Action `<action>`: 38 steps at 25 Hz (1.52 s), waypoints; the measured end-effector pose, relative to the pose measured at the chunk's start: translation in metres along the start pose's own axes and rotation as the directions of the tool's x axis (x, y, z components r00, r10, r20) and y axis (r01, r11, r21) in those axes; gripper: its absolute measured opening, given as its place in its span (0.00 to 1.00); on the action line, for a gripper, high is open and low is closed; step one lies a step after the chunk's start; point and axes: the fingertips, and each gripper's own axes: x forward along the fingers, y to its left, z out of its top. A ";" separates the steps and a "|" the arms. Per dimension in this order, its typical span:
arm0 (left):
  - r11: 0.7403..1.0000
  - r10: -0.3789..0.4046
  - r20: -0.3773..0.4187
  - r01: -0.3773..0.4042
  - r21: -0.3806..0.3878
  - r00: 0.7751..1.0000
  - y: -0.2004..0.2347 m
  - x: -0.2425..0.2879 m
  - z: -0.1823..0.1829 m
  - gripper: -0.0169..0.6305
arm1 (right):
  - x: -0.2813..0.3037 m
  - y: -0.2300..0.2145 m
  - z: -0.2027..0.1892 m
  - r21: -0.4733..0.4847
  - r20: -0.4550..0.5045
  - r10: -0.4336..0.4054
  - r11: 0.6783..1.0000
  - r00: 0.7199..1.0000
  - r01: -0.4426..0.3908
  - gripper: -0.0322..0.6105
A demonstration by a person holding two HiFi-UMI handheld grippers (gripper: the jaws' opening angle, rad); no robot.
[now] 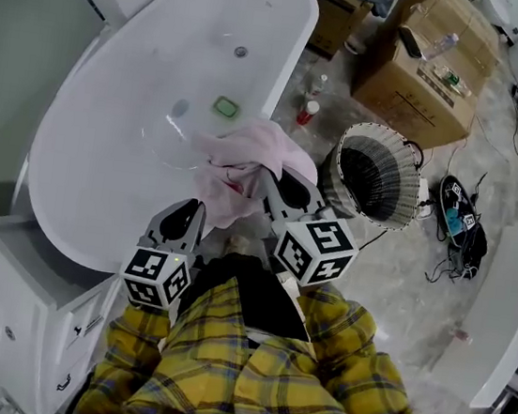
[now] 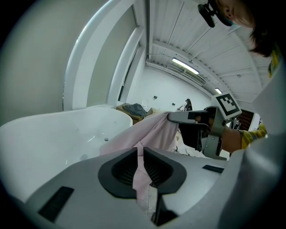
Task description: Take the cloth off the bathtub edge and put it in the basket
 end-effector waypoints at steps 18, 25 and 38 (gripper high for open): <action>0.986 -0.129 0.130 0.114 0.118 0.983 -0.084 0.021 0.071 0.08 | -0.110 -0.002 0.164 -0.111 0.286 0.079 0.993 0.955 -0.049 0.15; 0.970 -0.201 0.155 0.174 0.169 0.967 -0.129 0.040 0.090 0.08 | -0.158 -0.018 0.211 -0.149 0.389 0.059 0.989 0.919 -0.001 0.15; 0.940 -0.289 0.169 0.245 0.238 0.942 -0.222 0.077 0.103 0.08 | -0.256 -0.081 0.301 -0.235 0.513 -0.004 0.961 0.858 0.145 0.15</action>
